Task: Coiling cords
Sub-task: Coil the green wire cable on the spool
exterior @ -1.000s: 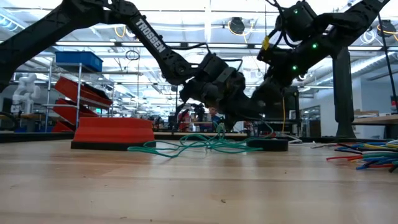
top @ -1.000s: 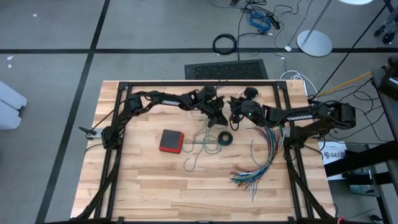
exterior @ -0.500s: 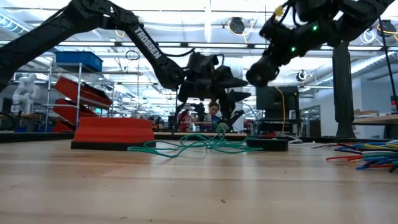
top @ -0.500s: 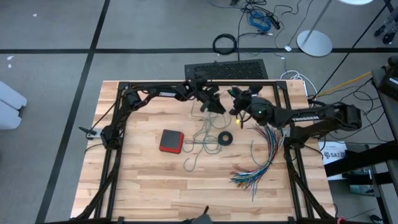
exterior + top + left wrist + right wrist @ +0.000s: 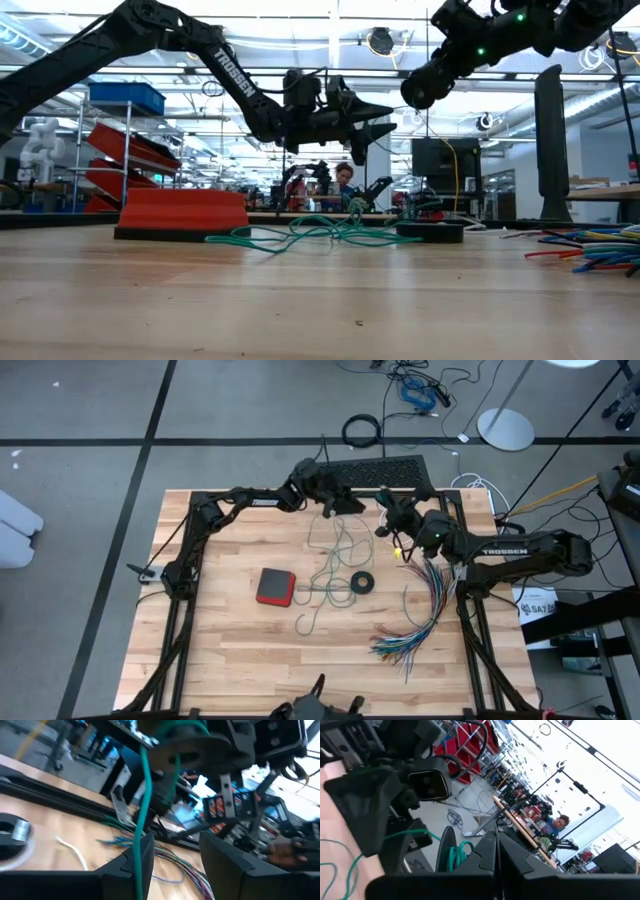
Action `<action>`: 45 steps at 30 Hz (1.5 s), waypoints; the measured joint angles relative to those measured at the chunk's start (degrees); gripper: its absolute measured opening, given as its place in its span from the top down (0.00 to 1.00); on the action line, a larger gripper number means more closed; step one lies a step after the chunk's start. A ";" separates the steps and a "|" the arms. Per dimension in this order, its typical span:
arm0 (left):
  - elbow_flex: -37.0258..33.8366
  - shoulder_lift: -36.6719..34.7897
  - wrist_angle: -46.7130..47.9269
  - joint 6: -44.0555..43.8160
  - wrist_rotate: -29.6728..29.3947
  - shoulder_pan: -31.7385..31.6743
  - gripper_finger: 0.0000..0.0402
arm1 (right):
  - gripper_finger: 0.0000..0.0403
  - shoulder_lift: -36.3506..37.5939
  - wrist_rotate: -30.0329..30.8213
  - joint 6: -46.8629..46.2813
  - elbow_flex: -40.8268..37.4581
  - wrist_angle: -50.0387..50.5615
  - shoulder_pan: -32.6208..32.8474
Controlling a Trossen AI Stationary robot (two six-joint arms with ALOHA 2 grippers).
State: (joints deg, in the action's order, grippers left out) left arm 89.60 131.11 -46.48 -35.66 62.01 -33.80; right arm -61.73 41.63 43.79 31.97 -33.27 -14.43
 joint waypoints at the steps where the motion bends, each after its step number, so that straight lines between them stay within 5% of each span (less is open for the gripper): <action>1: 0.32 0.00 0.02 -0.01 -0.08 -0.18 0.59 | 1.00 0.00 -0.01 0.44 0.57 0.20 -0.18; 22: 0.70 0.00 -0.48 -7.28 -2.46 0.65 0.59 | 1.00 0.02 -2.95 -1.09 6.77 8.81 -0.23; 29: -0.28 0.02 3.62 9.77 -4.02 2.52 0.59 | 1.00 0.02 -2.95 -1.14 6.77 8.76 -0.23; 35: -0.98 0.02 10.59 24.02 -13.93 4.99 0.59 | 1.00 0.02 -2.95 -1.32 6.77 8.74 -0.20; 45: -0.98 0.02 11.13 27.61 -18.33 7.73 0.60 | 1.00 0.02 -2.95 -1.33 6.77 8.74 -0.23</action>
State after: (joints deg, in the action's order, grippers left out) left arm 88.62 131.13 -35.35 -8.05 43.68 -26.07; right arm -61.71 38.68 42.46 38.74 -24.53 -14.66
